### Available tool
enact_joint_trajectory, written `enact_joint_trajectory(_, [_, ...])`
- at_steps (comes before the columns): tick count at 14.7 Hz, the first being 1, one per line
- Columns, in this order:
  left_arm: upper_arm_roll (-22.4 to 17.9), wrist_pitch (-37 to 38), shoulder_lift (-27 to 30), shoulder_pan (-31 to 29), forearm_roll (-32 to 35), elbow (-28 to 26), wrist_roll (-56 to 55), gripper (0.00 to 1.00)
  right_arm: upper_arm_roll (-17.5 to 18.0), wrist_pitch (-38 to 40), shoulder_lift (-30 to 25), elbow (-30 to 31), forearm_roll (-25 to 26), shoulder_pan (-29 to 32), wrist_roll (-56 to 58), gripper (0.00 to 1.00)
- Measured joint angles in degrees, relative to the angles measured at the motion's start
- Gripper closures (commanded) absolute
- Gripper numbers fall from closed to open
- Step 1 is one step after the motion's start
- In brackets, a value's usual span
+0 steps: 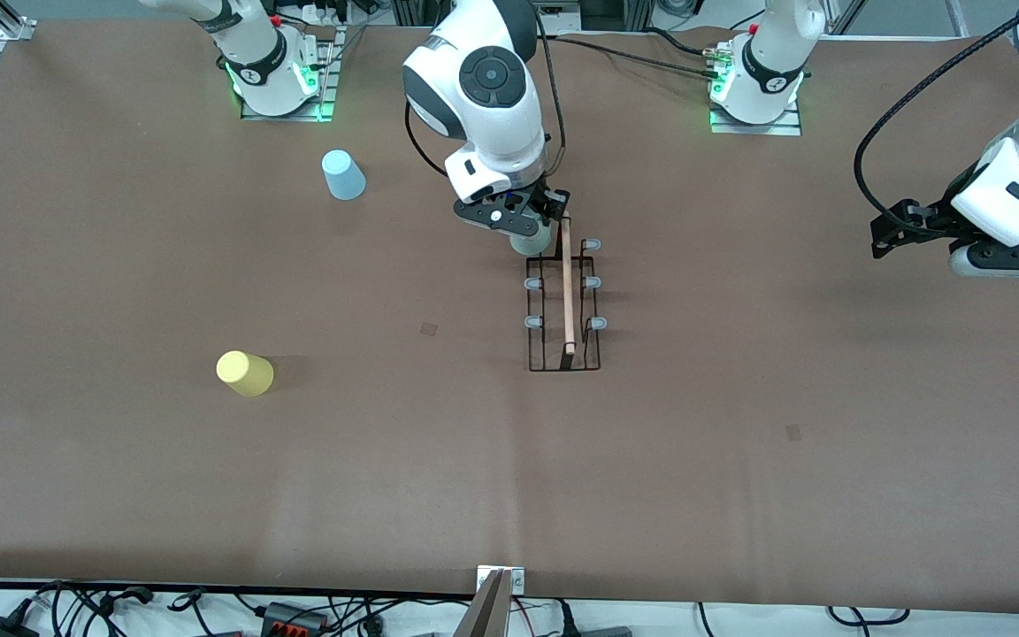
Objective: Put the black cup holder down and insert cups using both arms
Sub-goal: 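Lower the teal cup onto a holder peg and open the right gripper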
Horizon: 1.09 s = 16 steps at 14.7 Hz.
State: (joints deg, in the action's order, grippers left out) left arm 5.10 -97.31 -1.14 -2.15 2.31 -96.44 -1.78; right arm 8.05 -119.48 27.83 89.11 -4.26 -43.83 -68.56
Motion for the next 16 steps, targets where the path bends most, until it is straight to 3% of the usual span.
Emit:
enact_joint_trajectory(3, [0.0,0.0,0.0,0.0,0.0,0.0,0.0,0.00,0.0,-1.5,1.1,0.0,0.0,-0.1,0.0,0.72])
enact_joint_trajectory(5, [0.0,0.0,0.0,0.0,0.0,0.0,0.0,0.00,0.0,-2.3,1.8,0.0,0.5,-0.1,0.0,0.24])
enact_joint_trajectory(6, [0.0,0.0,0.0,0.0,0.0,0.0,0.0,0.00,0.0,-2.6,2.1,0.0,0.7,-0.1,0.0,0.10])
enact_joint_trajectory(7, [0.0,0.0,0.0,0.0,0.0,0.0,0.0,0.00,0.1,-2.7,2.3,0.0,0.8,-0.1,0.0,0.03])
enact_joint_trajectory(8, [0.0,0.0,0.0,0.0,0.0,0.0,0.0,0.00,0.0,-2.8,2.4,0.0,0.8,-0.1,0.0,0.00])
enact_joint_trajectory(16, [0.0,0.0,0.0,-0.2,0.0,0.0,0.0,0.00,-0.5,-2.9,1.4,-1.7,1.1,1.1,2.7,0.00])
